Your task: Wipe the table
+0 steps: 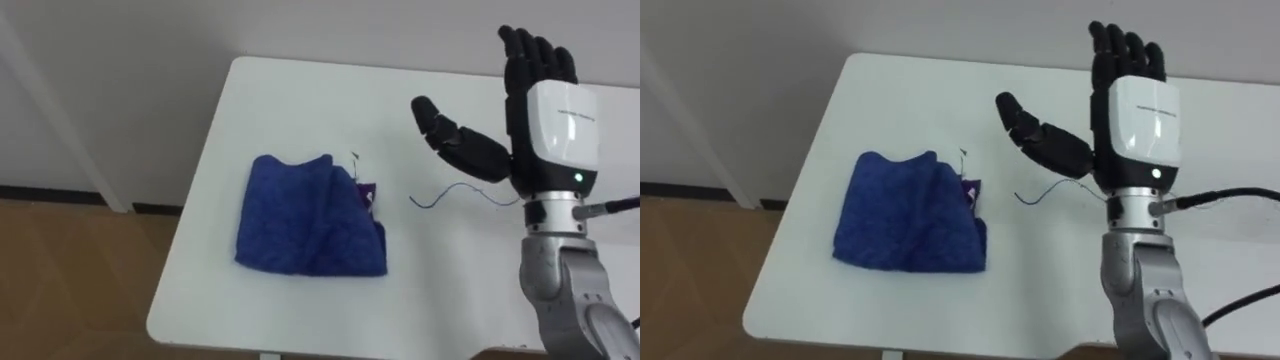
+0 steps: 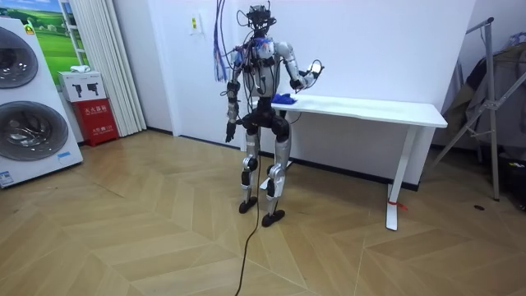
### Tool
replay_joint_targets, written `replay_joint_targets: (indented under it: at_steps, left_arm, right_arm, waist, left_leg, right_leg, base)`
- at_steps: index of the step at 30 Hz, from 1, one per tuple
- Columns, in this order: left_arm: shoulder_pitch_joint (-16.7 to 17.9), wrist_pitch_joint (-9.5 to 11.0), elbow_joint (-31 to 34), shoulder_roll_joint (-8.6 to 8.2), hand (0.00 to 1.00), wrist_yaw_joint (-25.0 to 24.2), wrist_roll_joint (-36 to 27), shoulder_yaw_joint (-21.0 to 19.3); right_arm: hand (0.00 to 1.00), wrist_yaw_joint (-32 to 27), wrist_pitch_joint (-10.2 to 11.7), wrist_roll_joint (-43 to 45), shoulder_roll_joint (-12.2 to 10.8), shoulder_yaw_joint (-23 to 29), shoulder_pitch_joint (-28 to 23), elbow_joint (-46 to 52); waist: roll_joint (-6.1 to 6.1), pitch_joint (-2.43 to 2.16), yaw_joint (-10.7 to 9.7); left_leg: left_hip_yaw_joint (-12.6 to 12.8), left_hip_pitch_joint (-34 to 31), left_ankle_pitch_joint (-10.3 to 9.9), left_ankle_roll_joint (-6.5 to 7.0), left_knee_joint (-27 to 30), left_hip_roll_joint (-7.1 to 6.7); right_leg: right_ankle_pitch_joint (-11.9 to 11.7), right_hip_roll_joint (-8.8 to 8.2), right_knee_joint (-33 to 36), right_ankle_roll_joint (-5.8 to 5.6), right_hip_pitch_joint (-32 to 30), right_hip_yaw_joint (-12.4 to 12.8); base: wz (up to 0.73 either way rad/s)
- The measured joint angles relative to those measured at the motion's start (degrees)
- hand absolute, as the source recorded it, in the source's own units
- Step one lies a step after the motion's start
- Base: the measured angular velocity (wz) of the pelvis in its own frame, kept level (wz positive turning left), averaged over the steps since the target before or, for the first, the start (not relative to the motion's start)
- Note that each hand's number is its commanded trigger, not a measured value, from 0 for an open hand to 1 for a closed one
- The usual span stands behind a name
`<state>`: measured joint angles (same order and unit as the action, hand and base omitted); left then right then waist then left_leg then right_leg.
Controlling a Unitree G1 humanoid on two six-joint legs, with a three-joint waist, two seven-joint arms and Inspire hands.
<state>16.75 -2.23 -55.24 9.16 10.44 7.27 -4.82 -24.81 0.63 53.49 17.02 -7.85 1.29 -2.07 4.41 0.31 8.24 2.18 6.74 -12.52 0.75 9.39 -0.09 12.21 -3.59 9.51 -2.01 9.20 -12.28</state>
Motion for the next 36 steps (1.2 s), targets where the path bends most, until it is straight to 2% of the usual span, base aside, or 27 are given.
replay_joint_targets:
  at_steps: [2,7,9,13,16,17,18,19,20,21,22,24,25,26,27,28,29,30,31,32,33,34,35,36]
  left_arm:
    - [-0.69,0.06,-0.13,0.47,0.0,0.01,0.49,0.55]
    - [-2.02,0.06,-0.25,0.74,0.0,0.01,1.03,0.61]
    - [-3.0,0.09,-0.21,0.74,0.0,0.01,1.02,0.63]
    - [-4.04,0.42,-0.08,0.76,0.0,0.11,0.9,1.71]
    - [-4.25,1.11,-0.05,0.99,0.0,0.15,0.76,2.34]
    - [-4.38,1.52,-0.06,1.13,0.0,0.17,0.77,3.0]
    - [-4.53,1.9,-0.11,1.11,0.0,0.17,0.82,3.35]
    - [-4.46,2.13,-0.17,1.19,0.0,0.17,0.8,3.36]
    - [-4.4,2.26,-0.19,1.4,0.0,0.16,0.82,3.27]
    - [-4.44,2.28,-0.2,1.37,0.0,0.09,0.9,3.28]
    - [-4.48,2.31,-0.17,1.31,0.0,0.06,0.89,3.39]
    - [-4.98,2.65,-0.14,1.64,0.0,0.07,1.21,4.02]
    - [-5.05,2.66,-0.14,1.85,0.0,0.09,1.27,4.06]
    - [-5.17,2.68,-0.23,2.41,0.0,0.11,1.34,4.02]
    - [-4.95,2.64,-0.62,2.43,0.0,0.12,2.03,3.32]
    - [-4.69,2.55,-0.76,2.11,0.0,0.01,2.19,3.08]
    - [-3.71,2.56,-0.62,2.08,0.0,-0.25,2.22,3.4]
    - [-4.38,2.58,-0.3,1.99,0.0,-1.07,2.31,4.27]
    - [-4.98,2.61,-0.04,1.98,0.0,-1.39,2.38,5.02]
    - [-5.69,2.66,-0.1,2.38,0.0,-1.65,2.51,5.82]
    - [-6.13,2.61,-0.19,2.4,0.0,-2.05,2.76,6.4]
    - [-6.48,2.62,-0.18,2.47,0.0,-2.12,3.24,6.44]
    - [-6.48,2.61,-0.34,2.5,0.0,-2.15,3.58,6.2]
    - [-6.2,2.5,-0.63,2.51,0.0,-2.26,3.61,6.09]
  right_arm:
    - [0.0,0.42,-0.03,0.7,0.14,-2.43,-0.06,0.01]
    - [0.0,4.25,-0.14,5.64,0.19,-6.81,-0.04,0.02]
    - [0.0,5.19,-0.28,7.45,0.2,-7.46,0.03,0.01]
    - [0.0,6.41,-0.75,7.62,0.29,-9.28,0.58,-0.47]
    - [0.0,7.16,-0.75,8.02,0.36,-11.88,2.01,-2.03]
    - [0.0,7.37,-0.7,8.01,0.35,-12.59,2.05,-2.04]
    - [0.0,7.48,-0.61,8.02,0.32,-13.37,2.09,-2.16]
    - [0.0,7.55,-0.47,8.09,0.2,-13.72,2.08,-2.32]
    - [0.0,7.59,0.0,8.72,0.3,-14.73,2.29,-2.28]
    - [0.0,7.59,0.06,9.35,0.4,-15.75,2.61,-2.26]
    - [0.0,7.59,0.04,9.46,0.38,-16.08,2.58,-2.27]
    - [0.0,7.6,0.18,9.31,0.2,-17.53,2.63,-2.27]
    - [0.0,7.62,0.46,9.27,0.11,-17.73,2.63,-2.26]
    - [0.0,7.79,1.31,9.31,-0.23,-18.17,2.96,-2.24]
    - [0.0,8.06,1.37,9.68,-0.07,-19.84,4.39,-2.24]
    - [0.0,8.18,1.27,10.13,0.16,-20.59,4.66,-2.17]
    - [0.0,8.22,1.0,10.03,-0.09,-21.53,4.16,-2.2]
    - [0.0,8.56,0.46,9.97,0.61,-21.52,3.73,-2.27]
    - [0.0,8.93,0.3,9.93,0.96,-21.26,3.76,-2.41]
    - [0.0,9.91,0.02,10.18,0.9,-21.23,3.79,-3.09]
    - [0.0,10.57,0.07,10.44,0.3,-21.23,3.74,-3.12]
    - [0.0,10.71,0.41,10.41,-0.01,-21.25,3.78,-3.12]
    - [0.0,10.88,1.24,10.28,-0.27,-21.94,4.81,-3.03]
    - [0.0,10.94,1.29,10.31,-0.14,-23.06,5.57,-2.43]
  waist:
    - [0.63,0.3,0.03]
    - [1.82,-0.01,0.34]
    - [2.11,0.02,1.86]
    - [2.16,0.06,3.1]
    - [1.86,0.27,3.3]
    - [1.6,0.45,3.44]
    - [1.02,0.97,3.65]
    - [1.09,0.95,3.87]
    - [1.47,0.69,4.57]
    - [1.75,0.54,4.59]
    - [1.68,0.59,4.57]
    - [1.37,0.59,4.9]
    - [1.24,0.69,4.95]
    - [1.69,0.5,6.03]
    - [2.13,0.36,6.57]
    - [1.78,0.33,6.33]
    - [2.01,0.46,4.35]
    - [2.28,0.6,3.19]
    - [2.36,0.67,3.13]
    - [3.38,0.3,3.9]
    - [3.1,0.46,5.55]
    - [3.17,0.41,6.28]
    - [2.91,0.58,6.89]
    - [2.47,0.79,6.42]
  left_leg:
    - [-0.58,-0.09,0.01,-0.02,-0.04,0.02]
    - [-0.91,-0.5,0.01,-0.02,-0.27,0.06]
    - [-1.05,-0.9,0.01,-0.02,-0.26,0.02]
    - [-2.33,-1.08,0.01,-0.02,-0.27,-0.37]
    - [-3.88,-1.05,0.02,-0.01,-0.31,-0.51]
    - [-5.17,-0.84,0.03,0.0,-0.35,-0.38]
    - [-7.67,-0.12,0.04,-0.01,-0.47,0.35]
    - [-8.46,-0.04,0.04,-0.01,-0.51,0.31]
    - [-8.86,-0.3,0.02,-0.04,-0.79,-0.37]
    - [-8.85,-0.48,0.03,-0.04,-0.89,-0.49]
    - [-8.99,-0.42,0.06,-0.07,-0.93,-0.46]
    - [-12.2,0.07,0.18,-0.16,-1.07,0.43]
    - [-14.12,0.08,0.19,-0.17,-1.08,0.86]
    - [-17.98,-0.04,0.16,-0.21,-1.08,1.4]
    - [-18.39,-0.66,-0.3,-0.97,-0.67,1.79]
    - [-17.3,-0.93,-0.69,-1.88,0.12,1.93]
    - [-13.05,-2.21,-1.02,-3.37,1.16,1.73]
    - [-9.04,-3.95,0.03,-2.77,-1.49,1.16]
    - [-7.59,-5.12,2.58,-0.56,-2.87,0.89]
    - [-6.17,-4.68,3.8,-0.76,-2.08,0.52]
    - [-7.93,-3.95,3.82,-0.74,-2.01,0.83]
    - [-9.98,-3.65,3.82,-0.74,-1.99,1.03]
    - [-14.07,-3.44,3.72,-0.87,-2.05,1.88]
    - [-15.41,-3.32,3.01,-1.94,-2.02,2.58]
  right_leg:
    - [0.0,0.05,-0.02,0.0,0.14,-0.84]
    - [0.0,0.1,-0.07,0.0,-0.03,-1.7]
    - [0.0,0.02,-0.1,0.0,-0.27,-2.2]
    - [0.0,-0.17,-0.8,0.0,-0.09,-2.27]
    - [0.0,-0.19,-0.64,0.0,0.07,-2.57]
    - [0.02,-0.14,0.15,-0.03,-0.11,-3.13]
    - [0.09,0.06,0.95,-0.08,-0.33,-3.61]
    - [0.0,0.1,0.75,-0.06,-0.2,-3.57]
    - [-0.25,0.08,-0.67,-0.1,0.71,-3.73]
    - [-0.25,0.08,-0.98,-0.1,0.96,-4.09]
    - [-0.25,0.1,-0.64,-0.1,0.88,-4.38]
    - [-0.07,0.52,1.72,-0.17,-0.49,-4.97]
    - [0.29,0.82,1.94,0.05,-1.07,-4.71]
    - [0.47,2.5,-1.93,0.94,-2.11,-1.55]
    - [-2.8,3.41,-5.14,2.95,-3.31,-0.02]
    - [-3.47,3.42,-4.09,3.35,-3.31,-0.64]
    - [-3.62,2.87,-3.22,3.47,-2.81,0.26]
    - [-3.55,2.33,-3.16,3.36,-2.27,3.02]
    - [-3.19,2.15,-2.79,2.76,-2.31,4.17]
    - [-2.39,1.61,-1.86,1.62,-3.05,4.15]
    - [-1.02,2.21,0.37,0.66,-4.45,3.37]
    - [-0.83,2.74,-0.14,1.0,-5.17,3.83]
    - [-1.88,4.14,-2.77,2.62,-8.2,5.05]
    - [-7.81,4.73,-4.11,4.52,-11.05,4.1]
  base:
    - [0.12]
    - [0.09]
    - [0.05]
    - [0.05]
    - [0.09]
    - [0.07]
    - [0.0]
    - [-0.14]
    - [-0.07]
    - [0.0]
    - [0.17]
    - [0.08]
    - [-0.23]
    - [-0.59]
    - [-0.59]
    - [-0.1]
    - [0.68]
    - [0.87]
    - [0.68]
    - [0.11]
    - [-0.18]
    - [-0.55]
    - [-0.56]
    - [-0.36]
